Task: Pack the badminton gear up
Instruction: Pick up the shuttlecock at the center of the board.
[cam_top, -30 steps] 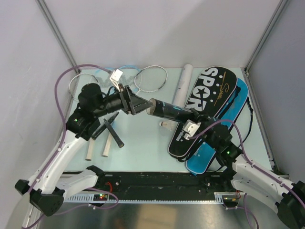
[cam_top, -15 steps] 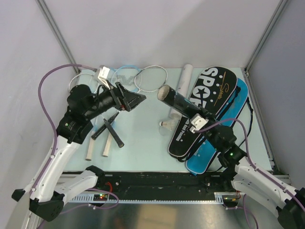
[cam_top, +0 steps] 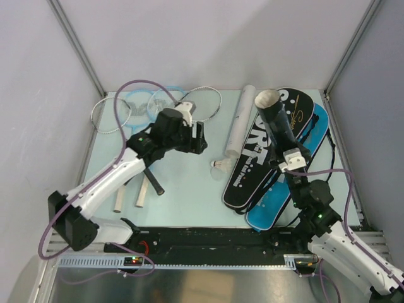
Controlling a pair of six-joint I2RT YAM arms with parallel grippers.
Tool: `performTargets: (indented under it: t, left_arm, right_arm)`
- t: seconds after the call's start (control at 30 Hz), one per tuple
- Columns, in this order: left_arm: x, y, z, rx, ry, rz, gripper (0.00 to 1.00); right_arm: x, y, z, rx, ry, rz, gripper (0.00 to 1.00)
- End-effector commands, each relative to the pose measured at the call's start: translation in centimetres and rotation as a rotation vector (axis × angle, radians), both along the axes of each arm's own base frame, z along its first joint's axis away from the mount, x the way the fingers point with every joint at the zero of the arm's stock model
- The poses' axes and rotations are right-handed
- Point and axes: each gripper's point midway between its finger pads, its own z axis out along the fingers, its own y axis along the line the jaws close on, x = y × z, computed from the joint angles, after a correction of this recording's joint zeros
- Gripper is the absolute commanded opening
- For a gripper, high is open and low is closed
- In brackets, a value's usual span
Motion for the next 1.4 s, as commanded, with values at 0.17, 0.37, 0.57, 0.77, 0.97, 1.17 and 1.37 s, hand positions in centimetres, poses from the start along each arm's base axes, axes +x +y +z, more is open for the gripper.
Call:
performTargets:
  t: [0.17, 0.37, 0.57, 0.77, 0.97, 1.17, 1.37]
  left_arm:
    - [2.5, -5.8, -2.2, 0.199, -0.046, 0.0, 0.74]
    - [2.8, -10.3, -6.4, 0.273, -0.002, -0.033, 0.73]
    - [2.5, -11.9, -10.5, 0.352, 0.034, -0.037, 0.7]
    - [2.9, -12.1, -13.0, 0.452, 0.012, -0.017, 0.67]
    - [3.7, -11.6, -14.9, 0.531, -0.004, 0.005, 0.6]
    - [3.7, -11.1, -15.8, 0.585, -0.015, 0.016, 0.55]
    - [3.5, -9.8, -15.9, 0.631, -0.03, 0.033, 0.37]
  right_arm:
    - [-2.7, -4.6, 5.4, 0.226, -0.158, -0.121, 0.38]
    - [-3.8, -5.8, 6.2, 0.234, -0.183, -0.144, 0.38]
    - [-4.8, -6.8, 7.0, 0.258, -0.216, -0.151, 0.38]
    - [-4.8, -6.7, 7.0, 0.258, -0.216, -0.146, 0.38]
    - [-5.0, -6.9, 7.1, 0.266, -0.219, -0.145, 0.38]
    - [-4.9, -6.8, 7.0, 0.262, -0.216, -0.145, 0.38]
    - [-4.7, -6.7, 6.9, 0.258, -0.21, -0.143, 0.38]
